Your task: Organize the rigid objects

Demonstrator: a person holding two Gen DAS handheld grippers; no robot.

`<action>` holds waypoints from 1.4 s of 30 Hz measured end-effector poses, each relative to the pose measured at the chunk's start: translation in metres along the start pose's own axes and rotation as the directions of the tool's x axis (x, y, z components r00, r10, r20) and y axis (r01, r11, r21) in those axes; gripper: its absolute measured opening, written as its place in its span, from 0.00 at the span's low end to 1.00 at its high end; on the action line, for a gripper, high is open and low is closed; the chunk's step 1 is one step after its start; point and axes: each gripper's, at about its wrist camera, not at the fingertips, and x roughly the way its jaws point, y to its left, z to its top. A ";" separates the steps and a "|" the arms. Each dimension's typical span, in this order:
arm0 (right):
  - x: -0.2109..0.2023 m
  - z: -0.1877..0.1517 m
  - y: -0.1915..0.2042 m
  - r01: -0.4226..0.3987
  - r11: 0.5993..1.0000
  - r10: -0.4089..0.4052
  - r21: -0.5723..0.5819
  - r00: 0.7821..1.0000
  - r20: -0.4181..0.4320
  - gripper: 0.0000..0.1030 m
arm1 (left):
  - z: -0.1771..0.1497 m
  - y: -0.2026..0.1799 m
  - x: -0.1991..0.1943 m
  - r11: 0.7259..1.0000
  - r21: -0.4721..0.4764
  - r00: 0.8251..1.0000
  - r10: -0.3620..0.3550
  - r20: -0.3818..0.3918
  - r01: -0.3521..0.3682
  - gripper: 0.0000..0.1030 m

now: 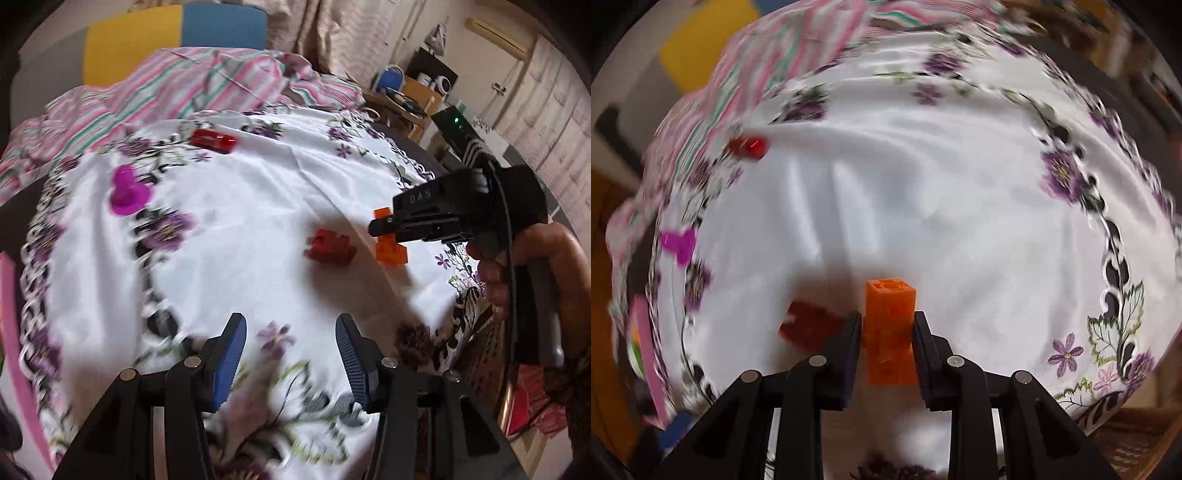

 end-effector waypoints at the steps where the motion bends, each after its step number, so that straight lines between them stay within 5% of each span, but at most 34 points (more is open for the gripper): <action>1: 0.000 0.001 -0.003 -0.012 1.000 0.012 0.015 1.000 -0.001 0.27 | 0.005 -0.004 0.009 1.000 0.002 1.000 0.002 -0.010 -0.002 0.49; 9: -0.001 -0.007 -0.005 -0.047 0.998 0.046 0.037 0.998 0.032 0.25 | 0.036 -0.030 0.068 0.994 0.110 0.997 0.033 -0.071 -0.025 0.50; 21: 0.016 -0.004 0.003 0.028 0.999 -0.027 0.029 0.999 -0.042 0.28 | 0.060 -0.052 0.112 0.971 0.236 0.995 0.057 -0.087 -0.035 0.50; 29: 0.011 -0.005 -0.003 -0.002 0.997 0.002 0.073 1.000 -0.002 0.27 | 0.067 -0.043 0.111 0.987 0.163 0.997 0.006 -0.074 0.006 0.50; 32: 0.003 -0.005 -0.008 -0.018 0.994 0.014 0.112 0.999 0.040 0.27 | 0.068 -0.045 0.109 0.988 0.155 0.998 -0.005 -0.064 0.015 0.61; 36: -0.004 -0.004 -0.013 -0.035 0.989 0.024 0.145 0.996 0.082 0.27 | 0.070 -0.046 0.117 0.990 0.138 0.997 0.001 -0.079 0.010 0.62; 39: -0.007 -0.006 -0.014 -0.047 0.988 0.034 0.147 0.995 0.091 0.27 | 0.068 -0.045 0.117 0.991 0.136 0.998 0.021 -0.056 -0.014 0.49; 42: -0.009 -0.007 -0.015 -0.055 0.988 0.041 0.147 0.994 0.099 0.27 | 0.063 -0.043 0.112 0.987 0.160 0.999 0.016 -0.048 -0.008 0.48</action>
